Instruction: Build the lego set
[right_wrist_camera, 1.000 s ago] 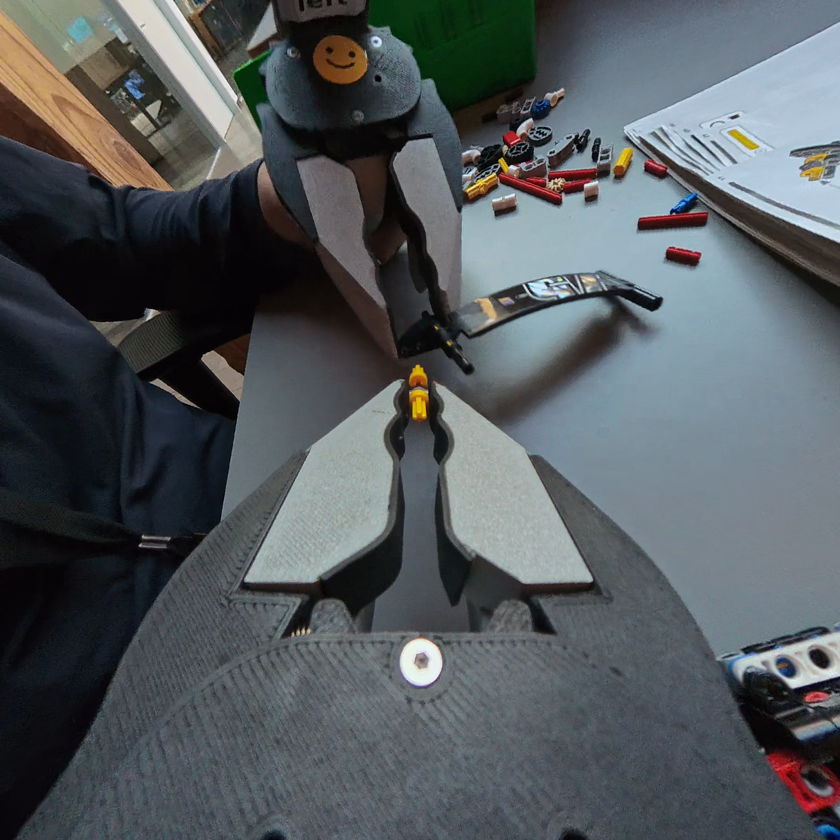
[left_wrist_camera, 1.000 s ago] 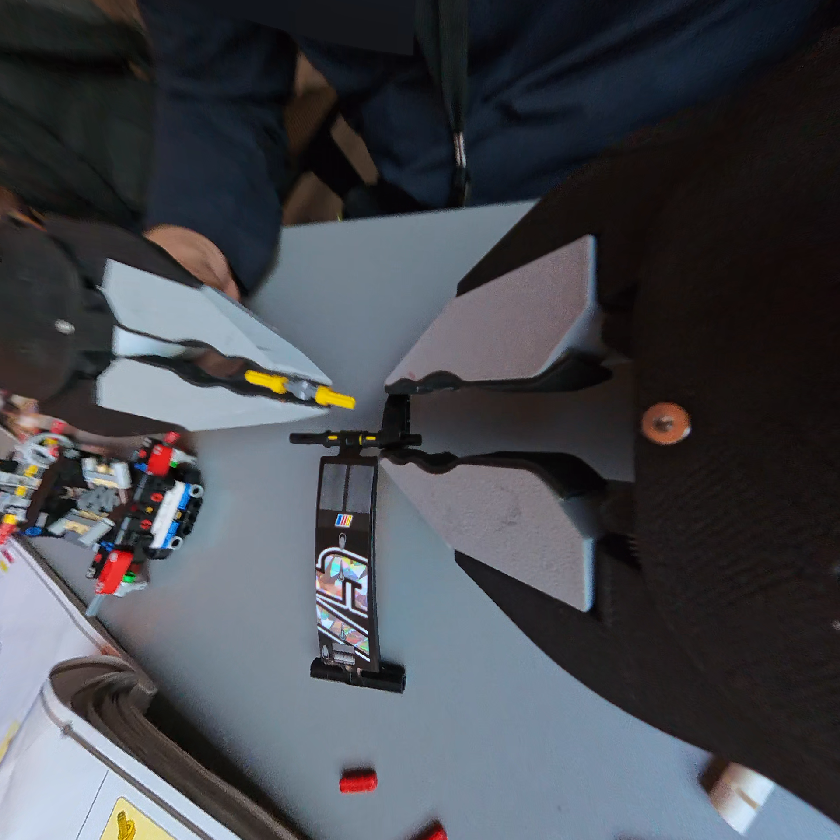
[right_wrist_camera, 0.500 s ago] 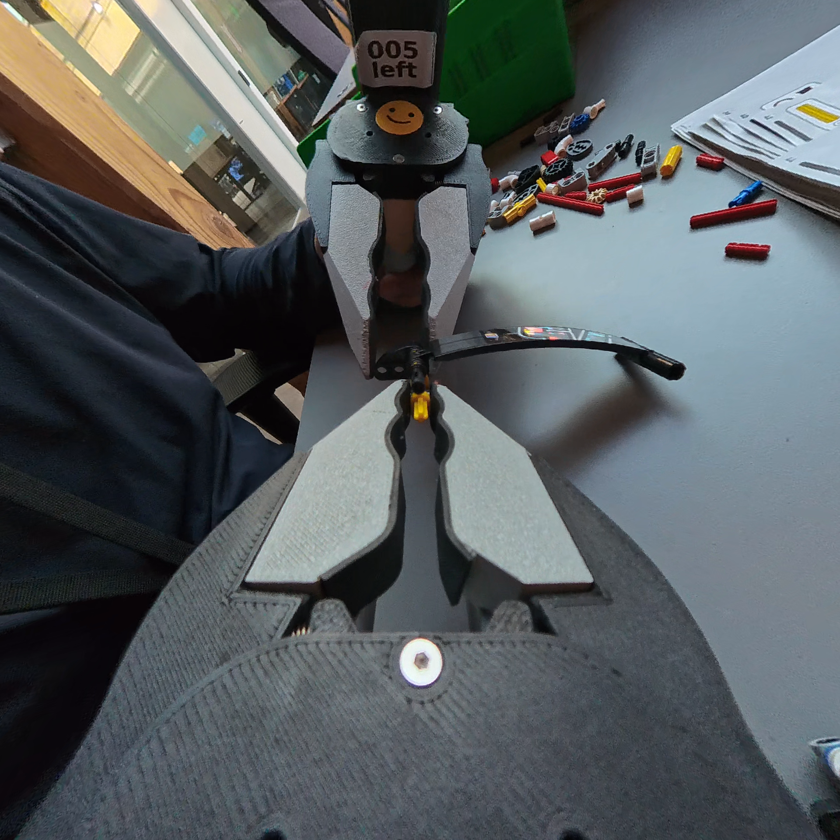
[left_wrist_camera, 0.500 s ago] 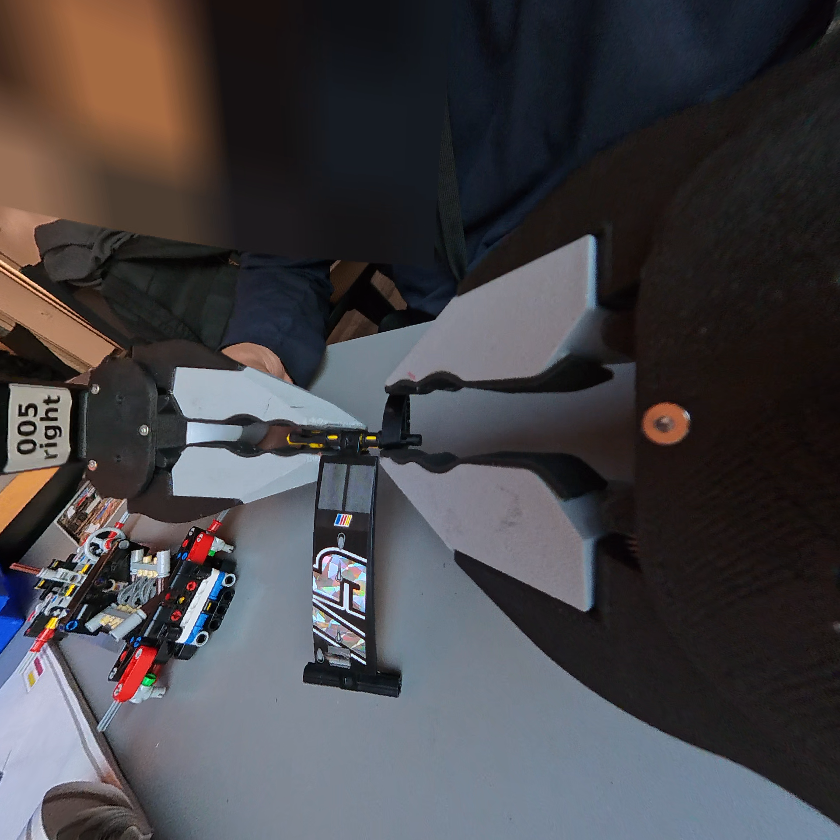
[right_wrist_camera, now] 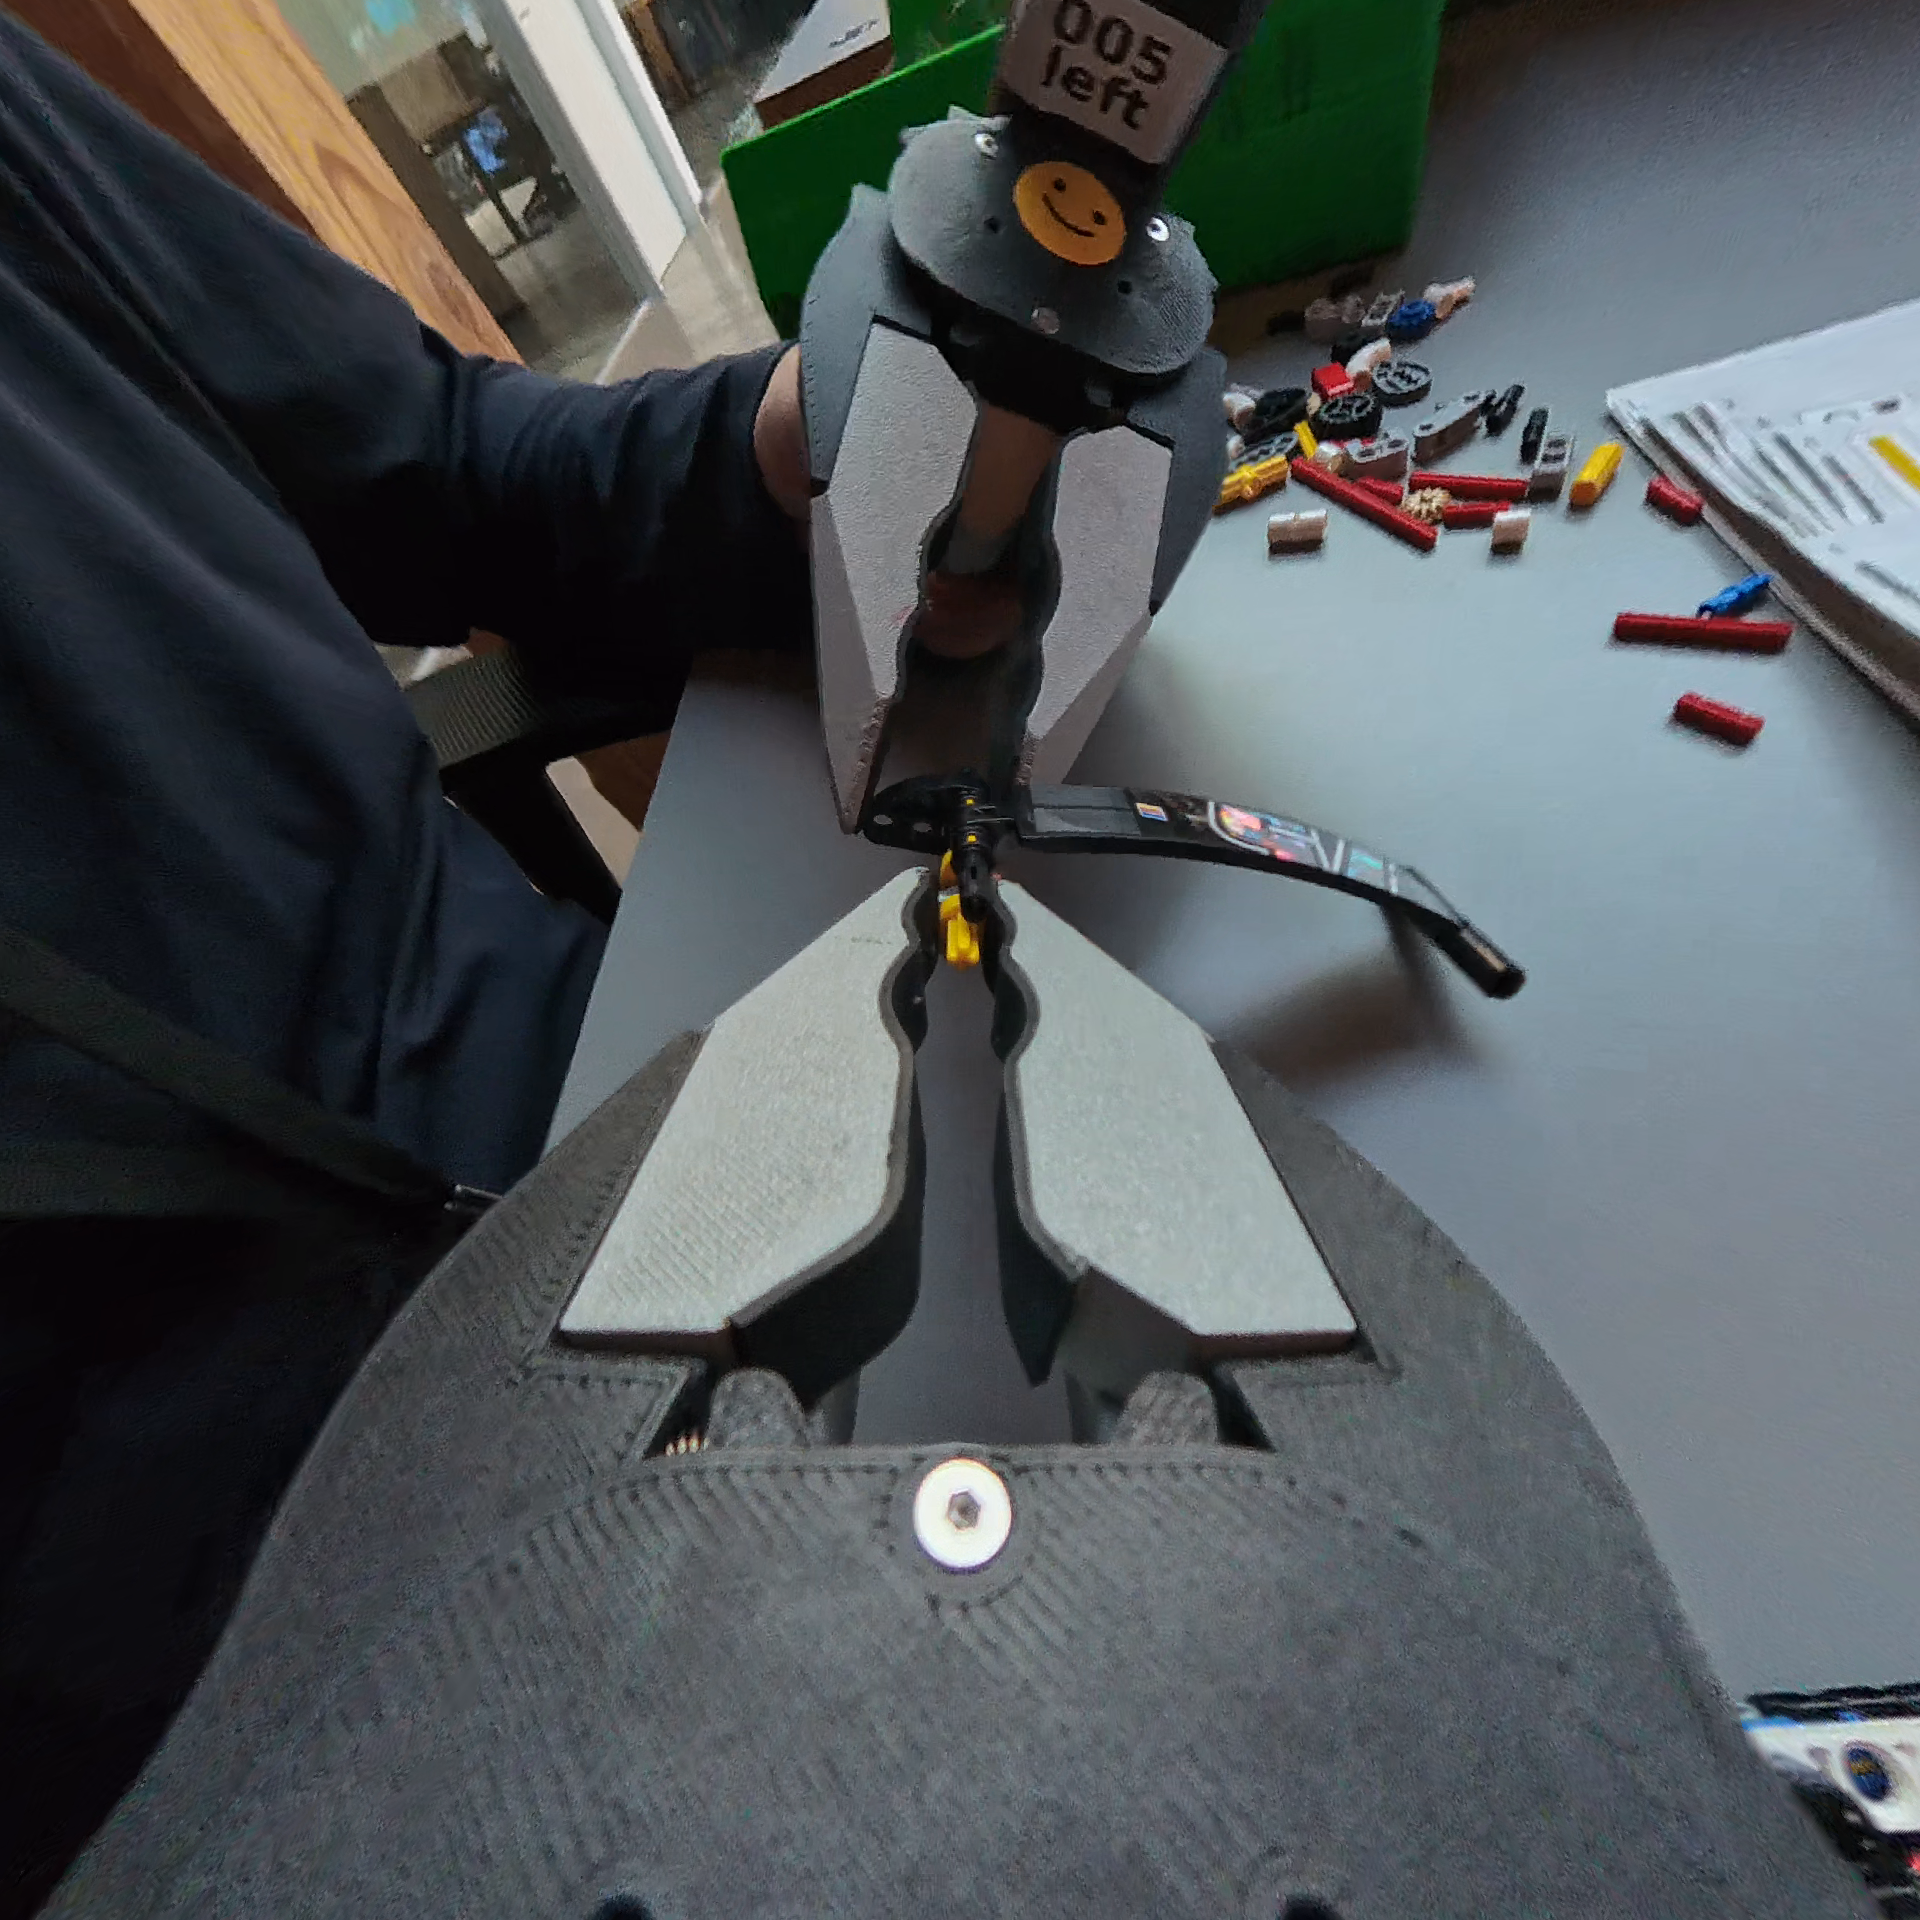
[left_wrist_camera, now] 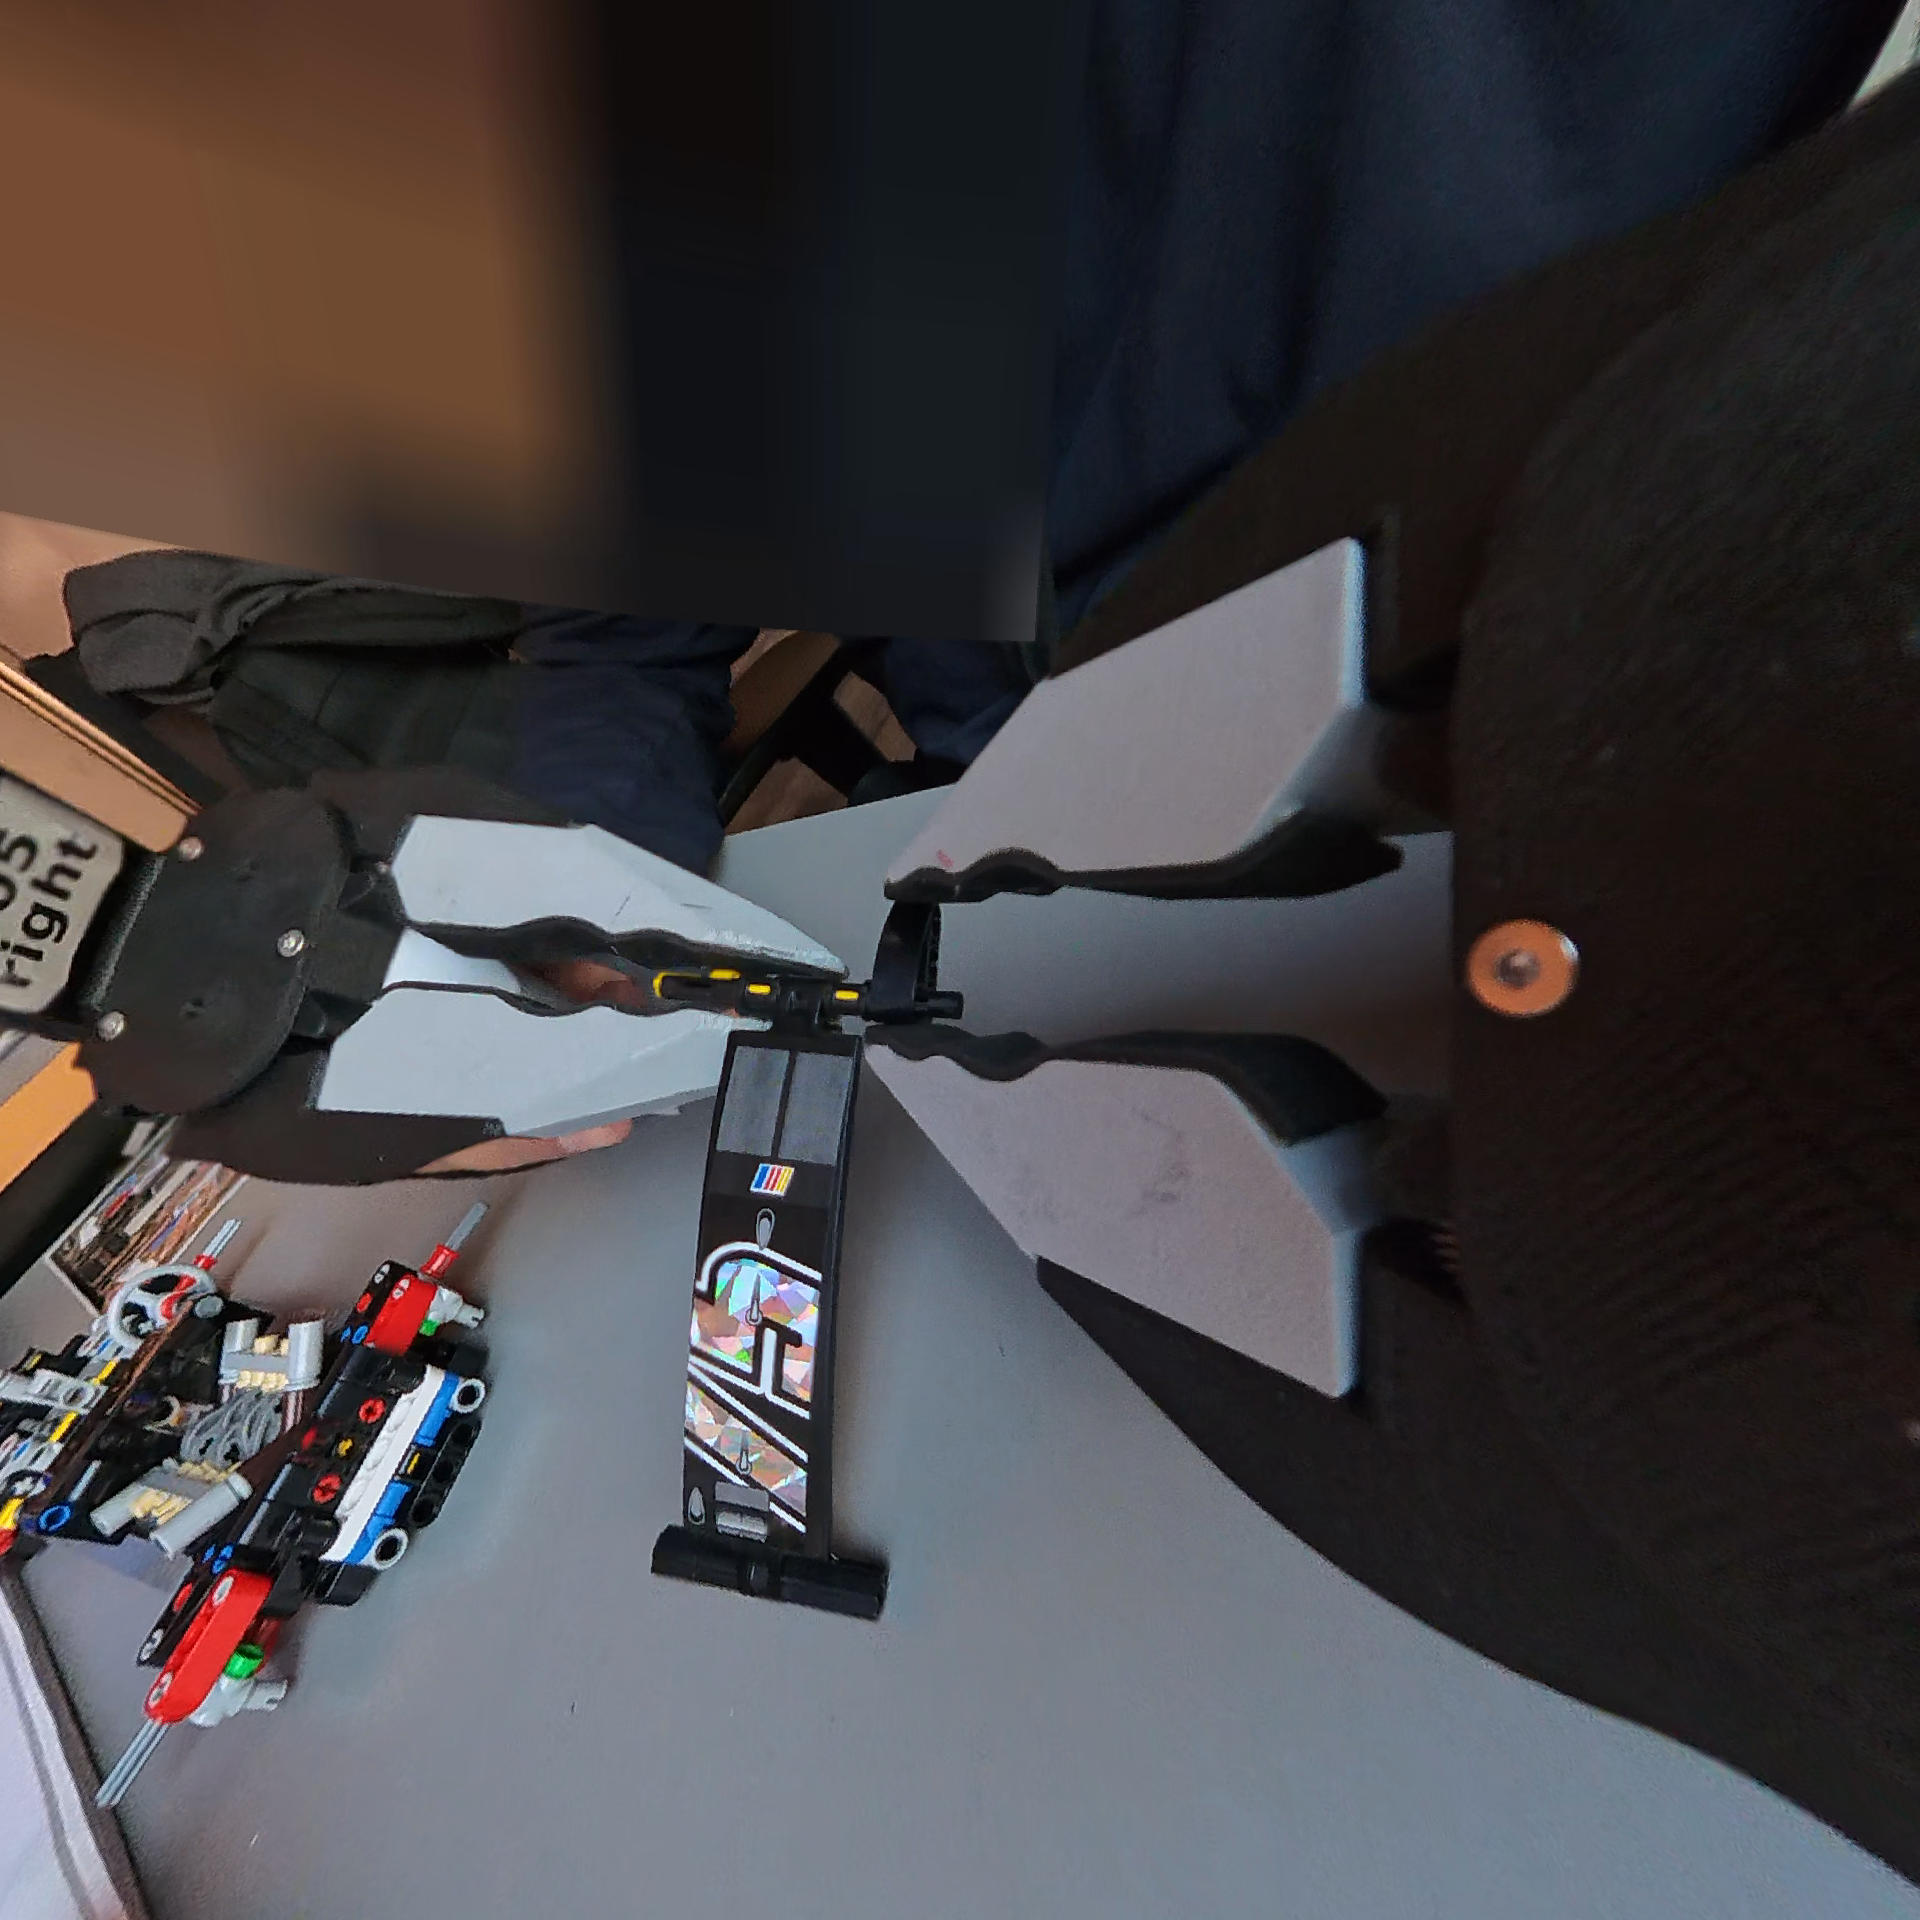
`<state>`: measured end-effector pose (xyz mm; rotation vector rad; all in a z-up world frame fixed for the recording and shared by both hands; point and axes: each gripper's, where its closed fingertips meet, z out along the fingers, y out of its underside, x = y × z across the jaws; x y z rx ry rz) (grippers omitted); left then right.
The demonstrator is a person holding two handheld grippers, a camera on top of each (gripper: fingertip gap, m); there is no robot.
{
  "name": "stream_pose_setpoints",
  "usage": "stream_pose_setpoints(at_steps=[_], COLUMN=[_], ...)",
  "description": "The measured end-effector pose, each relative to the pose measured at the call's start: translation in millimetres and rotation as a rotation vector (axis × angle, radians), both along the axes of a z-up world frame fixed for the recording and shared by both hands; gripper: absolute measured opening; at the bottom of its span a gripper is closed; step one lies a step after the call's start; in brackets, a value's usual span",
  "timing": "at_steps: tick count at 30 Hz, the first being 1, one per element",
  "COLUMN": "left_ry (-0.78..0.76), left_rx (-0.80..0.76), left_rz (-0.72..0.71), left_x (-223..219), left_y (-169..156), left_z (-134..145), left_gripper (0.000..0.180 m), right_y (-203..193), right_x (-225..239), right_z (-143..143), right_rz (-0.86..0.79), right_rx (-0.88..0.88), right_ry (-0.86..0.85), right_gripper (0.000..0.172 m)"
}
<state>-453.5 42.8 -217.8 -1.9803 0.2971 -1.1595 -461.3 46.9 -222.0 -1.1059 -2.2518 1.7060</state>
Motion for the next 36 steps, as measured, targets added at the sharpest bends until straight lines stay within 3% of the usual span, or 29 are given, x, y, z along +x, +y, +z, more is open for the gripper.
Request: stream_pose_setpoints(at_steps=[3, 10, 20, 29, 36], left_ry=[-0.028, 0.054, -0.020, -0.080, -0.003], left_rx=[0.001, -0.044, -0.064, -0.063, -0.115], left_rz=[0.010, 0.060, 0.125, 0.105, 0.174], left_x=[-0.9, -3.2, -12.0, -8.7, -20.1], left_y=[0.5, 4.7, 8.6, 7.2, 15.4], left_z=[2.4, -10.0, -6.9, -2.5, -15.6], left_gripper=[0.020, 0.020, 0.019, 0.018, 0.008], right_y=[0.1, 1.9, 2.5, 1.0, 2.6], right_x=[-1.1, -4.6, -13.3, -11.9, -19.1], right_z=[2.7, -9.5, -9.1, -4.2, -16.6], right_rz=[-0.008, -0.069, -0.095, -0.015, -0.012], right_rx=[0.024, 0.045, -0.116, 0.107, 0.168], right_ry=[0.046, -0.046, -0.181, 0.071, 0.020], right_gripper=[0.005, 0.005, 0.005, 0.005, 0.005])
